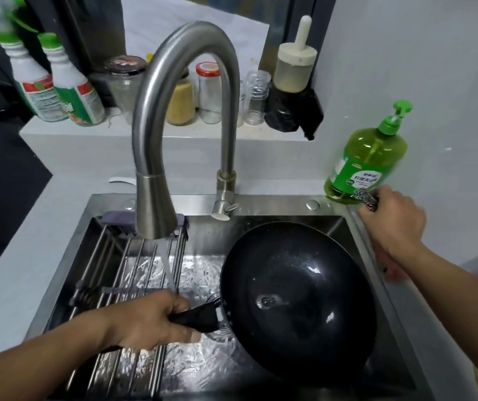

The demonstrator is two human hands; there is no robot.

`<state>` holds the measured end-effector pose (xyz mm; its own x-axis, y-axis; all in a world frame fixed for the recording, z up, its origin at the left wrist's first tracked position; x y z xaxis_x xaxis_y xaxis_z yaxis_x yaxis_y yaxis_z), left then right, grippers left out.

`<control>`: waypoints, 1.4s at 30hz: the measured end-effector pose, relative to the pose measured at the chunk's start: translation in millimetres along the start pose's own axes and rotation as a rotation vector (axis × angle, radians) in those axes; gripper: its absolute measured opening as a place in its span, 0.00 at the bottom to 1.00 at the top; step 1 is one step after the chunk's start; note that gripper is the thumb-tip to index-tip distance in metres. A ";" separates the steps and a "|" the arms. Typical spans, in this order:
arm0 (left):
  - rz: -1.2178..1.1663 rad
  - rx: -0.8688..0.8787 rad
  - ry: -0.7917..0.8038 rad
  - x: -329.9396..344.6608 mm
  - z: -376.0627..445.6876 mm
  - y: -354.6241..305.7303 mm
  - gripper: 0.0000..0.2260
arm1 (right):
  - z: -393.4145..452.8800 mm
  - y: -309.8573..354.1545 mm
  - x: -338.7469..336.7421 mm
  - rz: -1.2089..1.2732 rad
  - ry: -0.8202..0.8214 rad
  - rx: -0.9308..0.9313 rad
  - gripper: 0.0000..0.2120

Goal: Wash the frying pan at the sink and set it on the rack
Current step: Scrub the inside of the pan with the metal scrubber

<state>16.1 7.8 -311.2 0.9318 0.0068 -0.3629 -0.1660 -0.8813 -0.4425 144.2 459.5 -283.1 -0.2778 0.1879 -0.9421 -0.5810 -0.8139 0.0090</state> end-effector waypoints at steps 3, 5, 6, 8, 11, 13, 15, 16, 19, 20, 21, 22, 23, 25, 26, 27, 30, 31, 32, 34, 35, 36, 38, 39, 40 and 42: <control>0.040 0.015 -0.034 -2.5 6.7 0.5 0.23 | -27.0 44.7 -9.8 0.119 0.021 -0.098 0.17; 0.050 0.027 -0.050 -4.7 10.2 -1.0 0.22 | -48.7 68.2 -5.3 0.177 0.085 -0.163 0.16; 0.057 0.036 -0.053 -5.1 10.2 -1.8 0.21 | -59.7 77.7 1.5 0.215 0.143 -0.185 0.15; 0.077 0.055 -0.057 -2.2 10.4 -1.1 0.18 | -80.2 90.5 19.7 0.299 0.282 -0.166 0.11; 0.035 0.088 -0.062 12.2 7.6 2.0 0.19 | -99.1 93.8 42.3 0.333 0.418 -0.062 0.11; -0.054 0.111 -0.026 24.8 3.6 2.2 0.20 | -106.1 94.3 47.6 0.336 0.469 0.002 0.10; -0.160 0.115 0.007 33.7 -1.0 -1.3 0.19 | -111.8 97.3 48.1 0.339 0.489 0.035 0.09; -0.223 0.103 0.022 36.9 -2.2 -4.0 0.17 | -113.5 99.6 49.5 0.337 0.491 0.032 0.10; -0.342 0.087 0.049 51.7 -3.7 -14.6 0.12 | -117.7 112.0 48.0 0.354 0.503 0.019 0.12; -0.360 0.096 0.052 60.0 -5.1 -16.7 0.11 | -122.5 119.0 46.6 0.368 0.526 0.019 0.13; -0.376 0.109 0.051 67.9 -5.3 -18.8 0.11 | -127.0 127.5 44.8 0.397 0.556 0.022 0.14; -0.396 0.117 0.046 75.1 -4.2 -20.4 0.10 | -130.6 136.2 43.9 0.440 0.584 0.029 0.13; -0.413 0.118 0.043 82.5 -3.1 -20.8 0.10 | -136.5 144.7 43.5 0.482 0.611 0.039 0.12; -0.466 0.109 0.060 95.2 -0.6 -21.8 0.10 | -148.3 158.6 45.8 0.525 0.654 0.039 0.12; -0.497 0.106 0.075 102.0 0.4 -22.6 0.10 | -154.2 162.3 47.1 0.531 0.663 0.045 0.13; -0.523 0.098 0.086 109.0 0.8 -23.6 0.10 | -159.4 164.2 47.9 0.535 0.670 0.051 0.14; -0.557 0.089 0.085 122.4 0.2 -24.3 0.10 | -168.8 159.2 47.8 0.519 0.712 0.091 0.16; -0.549 0.091 0.080 122.2 1.5 -22.2 0.11 | -170.4 156.7 47.3 0.487 0.740 0.094 0.17; -0.535 0.089 0.070 119.1 3.6 -20.1 0.11 | -171.6 153.8 47.1 0.441 0.775 0.088 0.17; -0.506 0.053 0.042 105.1 8.1 -13.8 0.13 | -173.3 148.8 46.9 0.357 0.818 0.076 0.19; -0.494 0.034 0.034 97.2 9.9 -12.3 0.13 | -173.2 146.0 47.8 0.339 0.823 0.078 0.19; -0.488 0.021 0.032 92.9 12.6 -11.0 0.14 | -173.9 142.6 50.2 0.335 0.823 0.083 0.20; -0.502 -0.002 0.035 94.6 11.2 -11.7 0.13 | -173.8 136.8 54.4 0.314 0.820 0.081 0.19; -0.516 -0.016 0.041 101.1 9.4 -11.4 0.12 | -173.5 134.2 57.3 0.297 0.829 0.068 0.17; -0.527 -0.027 0.050 108.9 6.0 -10.0 0.11 | -173.5 132.3 61.1 0.277 0.839 0.050 0.17; -0.549 -0.060 0.065 121.1 -1.0 -6.8 0.11 | -175.6 129.8 69.3 0.256 0.883 0.029 0.23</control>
<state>130.4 14.1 -351.3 0.8943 0.4456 -0.0402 0.3668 -0.7816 -0.5045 183.9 270.3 -406.1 0.2776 -0.4941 -0.8239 -0.6044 -0.7564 0.2500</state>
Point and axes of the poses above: each hand's wrist, its own z-axis towards the middle knuckle, its own x-axis out of the palm, y = z × x, the point moved 3 cm from there along z, towards the middle knuckle, and after that the axes turned 15 degrees about -x, right-handed, at the moved point
